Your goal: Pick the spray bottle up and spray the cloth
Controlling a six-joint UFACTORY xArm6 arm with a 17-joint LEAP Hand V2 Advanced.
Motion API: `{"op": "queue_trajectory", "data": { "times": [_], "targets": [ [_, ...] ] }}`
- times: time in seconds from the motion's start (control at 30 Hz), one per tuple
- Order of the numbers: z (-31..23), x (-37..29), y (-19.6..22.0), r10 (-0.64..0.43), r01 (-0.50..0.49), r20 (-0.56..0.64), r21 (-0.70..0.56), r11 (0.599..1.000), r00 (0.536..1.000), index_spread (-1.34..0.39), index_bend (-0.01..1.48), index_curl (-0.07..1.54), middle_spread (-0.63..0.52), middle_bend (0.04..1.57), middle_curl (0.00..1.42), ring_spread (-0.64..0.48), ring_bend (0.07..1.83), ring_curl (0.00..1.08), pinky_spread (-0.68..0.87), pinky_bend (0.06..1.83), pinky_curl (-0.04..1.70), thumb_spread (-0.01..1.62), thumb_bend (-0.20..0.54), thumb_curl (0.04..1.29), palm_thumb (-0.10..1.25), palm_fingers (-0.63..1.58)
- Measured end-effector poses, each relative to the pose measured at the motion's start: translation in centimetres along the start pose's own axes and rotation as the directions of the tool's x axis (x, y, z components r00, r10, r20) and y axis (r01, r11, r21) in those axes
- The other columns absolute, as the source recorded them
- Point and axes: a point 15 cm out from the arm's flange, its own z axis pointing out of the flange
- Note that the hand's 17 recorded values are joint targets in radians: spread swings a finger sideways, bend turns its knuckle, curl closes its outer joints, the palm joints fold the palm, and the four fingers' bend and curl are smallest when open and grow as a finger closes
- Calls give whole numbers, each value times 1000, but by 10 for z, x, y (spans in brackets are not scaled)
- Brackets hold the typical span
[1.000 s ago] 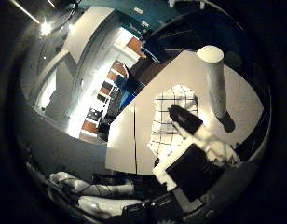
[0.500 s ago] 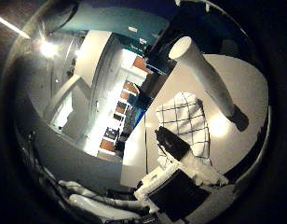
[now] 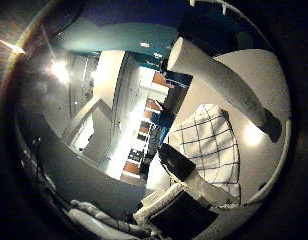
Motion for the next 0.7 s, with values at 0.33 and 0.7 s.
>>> {"op": "queue_trajectory", "data": {
  "times": [0.33,0.7],
  "targets": [
    [15,14,-1,66,-66,52,4,998,996,-78,145,252,227,286,356,250,537,279,392,537,287,1069,-23,318,584,113],
    [37,19,-13,71,-70,45,-10,997,996,-62,149,256,243,306,357,265,569,275,397,539,280,1070,-23,318,583,122]
  ]
}}
